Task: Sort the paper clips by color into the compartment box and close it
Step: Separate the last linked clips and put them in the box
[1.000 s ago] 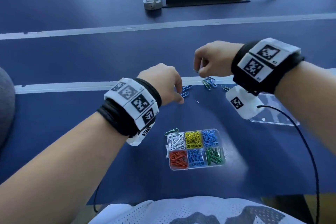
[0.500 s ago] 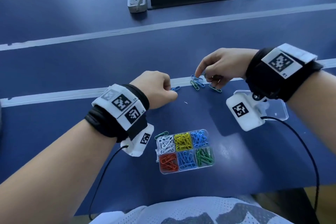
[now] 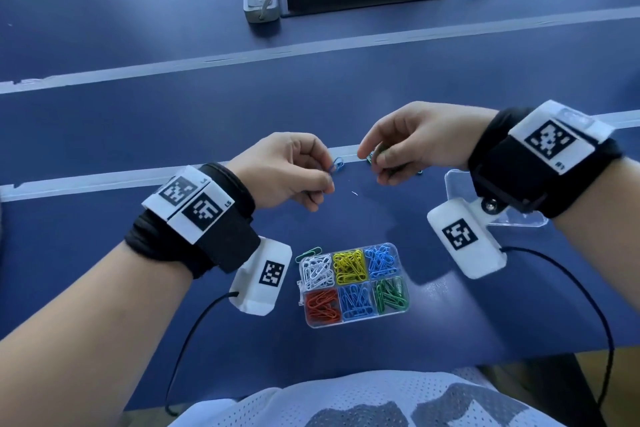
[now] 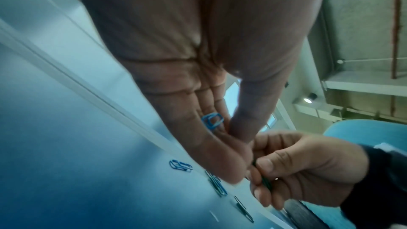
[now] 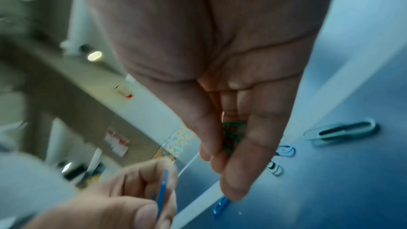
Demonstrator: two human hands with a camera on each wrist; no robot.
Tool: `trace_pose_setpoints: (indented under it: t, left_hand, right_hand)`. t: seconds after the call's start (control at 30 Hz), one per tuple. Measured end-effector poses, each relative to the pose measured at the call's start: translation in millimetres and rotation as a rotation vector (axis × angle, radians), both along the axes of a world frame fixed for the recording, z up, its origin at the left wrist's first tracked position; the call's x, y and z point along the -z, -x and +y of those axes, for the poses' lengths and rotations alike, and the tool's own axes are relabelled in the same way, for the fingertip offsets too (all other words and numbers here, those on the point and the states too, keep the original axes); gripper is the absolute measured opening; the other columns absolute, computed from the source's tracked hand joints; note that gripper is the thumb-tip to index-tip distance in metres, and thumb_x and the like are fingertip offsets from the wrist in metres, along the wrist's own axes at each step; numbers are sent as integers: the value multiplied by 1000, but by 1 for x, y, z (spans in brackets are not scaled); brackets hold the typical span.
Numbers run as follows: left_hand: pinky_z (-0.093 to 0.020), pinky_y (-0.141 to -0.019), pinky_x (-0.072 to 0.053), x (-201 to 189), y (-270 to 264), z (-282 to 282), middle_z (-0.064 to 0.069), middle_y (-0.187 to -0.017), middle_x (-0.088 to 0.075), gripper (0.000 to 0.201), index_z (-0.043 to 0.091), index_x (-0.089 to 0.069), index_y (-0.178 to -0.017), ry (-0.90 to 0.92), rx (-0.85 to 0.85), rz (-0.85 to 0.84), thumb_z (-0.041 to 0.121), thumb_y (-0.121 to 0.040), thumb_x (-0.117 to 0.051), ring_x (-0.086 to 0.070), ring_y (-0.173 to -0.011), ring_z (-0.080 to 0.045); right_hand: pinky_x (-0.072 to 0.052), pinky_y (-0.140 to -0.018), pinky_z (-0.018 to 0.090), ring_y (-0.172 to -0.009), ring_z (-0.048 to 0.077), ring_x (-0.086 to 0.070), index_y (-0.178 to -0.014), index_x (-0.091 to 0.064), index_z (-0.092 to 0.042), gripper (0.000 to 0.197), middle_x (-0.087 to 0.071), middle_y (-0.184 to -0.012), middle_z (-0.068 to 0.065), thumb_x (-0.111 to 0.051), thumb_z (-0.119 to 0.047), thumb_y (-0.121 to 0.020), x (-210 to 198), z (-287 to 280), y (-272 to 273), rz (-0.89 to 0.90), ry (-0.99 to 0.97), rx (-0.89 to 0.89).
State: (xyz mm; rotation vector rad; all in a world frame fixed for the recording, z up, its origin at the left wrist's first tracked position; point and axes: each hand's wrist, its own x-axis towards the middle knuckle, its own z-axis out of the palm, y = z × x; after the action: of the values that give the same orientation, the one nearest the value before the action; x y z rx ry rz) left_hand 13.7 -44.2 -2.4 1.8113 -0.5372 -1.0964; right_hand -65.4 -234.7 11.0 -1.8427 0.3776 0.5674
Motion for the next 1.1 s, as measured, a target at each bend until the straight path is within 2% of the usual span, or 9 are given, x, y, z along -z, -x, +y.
trace_pose_setpoints:
  t: [0.1,0.17,0.23,0.37,0.53,0.63,0.73,0.83,1.1]
  left_hand:
    - [-25,-52,-56,-1,7,3,-10,-67,-61,29,11,-58,-101,-6,61,-14,-11,-83,-57,-58,-49,-15]
    - [-26,-56,-56,-3,12,5,-8,-68,-58,34,14,-61,-106,-33,107,-67,-10,-84,-53,-57,-53,-16]
    - [-29,-60,-55,-8,19,7,-8,-71,-56,28,17,-65,-95,-75,143,-140,-2,-81,-49,-55,-57,-18]
    - [-36,-67,-51,-17,37,11,-2,-72,-57,18,27,-55,-76,-158,238,-314,10,-78,-46,-52,-60,-18]
    - [-17,-57,-38,-21,59,15,11,-64,-50,19,31,-52,-83,-175,364,-539,14,-90,-47,-45,-56,-4]
    - [-8,-61,-34,-24,71,17,16,-73,-52,23,31,-61,-94,-183,436,-629,13,-91,-46,-48,-69,3]
    - [-16,-78,-36,-24,83,20,14,-89,-52,32,32,-66,-106,-203,537,-696,12,-91,-45,-46,-84,-3]
    - [-19,-84,-38,-20,92,22,10,-96,-55,35,34,-65,-113,-216,580,-743,13,-90,-47,-45,-86,-4]
    - [-34,-81,-50,-17,108,22,6,-97,-67,40,33,-56,-116,-271,522,-752,13,-82,-53,-61,-86,-18]
  right_hand:
    - [-58,-77,30,-74,21,-65,-90,-60,-18,35,-64,-78,5,-39,10,-92,-6,14,14,-54,136,-99]
    - [-53,-75,23,-71,10,-62,-95,-60,-20,34,-67,-81,0,-40,8,-92,-12,22,29,-90,224,-163]
    - [-49,-70,16,-66,-1,-60,-99,-61,-18,31,-70,-84,-2,-44,6,-92,-19,28,44,-130,264,-196]
    - [-48,-75,11,-77,-4,-63,-84,-69,-28,32,-73,-82,-9,-56,2,-87,-25,41,74,-203,350,-189]
    - [-47,-73,17,-76,9,-62,-80,-76,-29,21,-66,-82,-5,-70,-9,-79,-14,64,104,-278,439,-192]
    - [-48,-69,16,-73,10,-62,-80,-76,-28,20,-68,-76,-3,-73,-8,-76,-7,68,115,-280,395,-105]
    - [-51,-70,22,-66,8,-65,-78,-75,-27,18,-72,-70,-3,-75,-9,-73,-2,70,121,-247,367,-21]
    - [-51,-66,15,-66,6,-65,-77,-75,-24,17,-72,-67,-5,-76,-8,-71,4,73,124,-230,367,13]
    - [-49,-68,11,-69,6,-64,-81,-74,-22,17,-71,-72,-6,-74,-6,-73,11,71,132,-245,353,94]
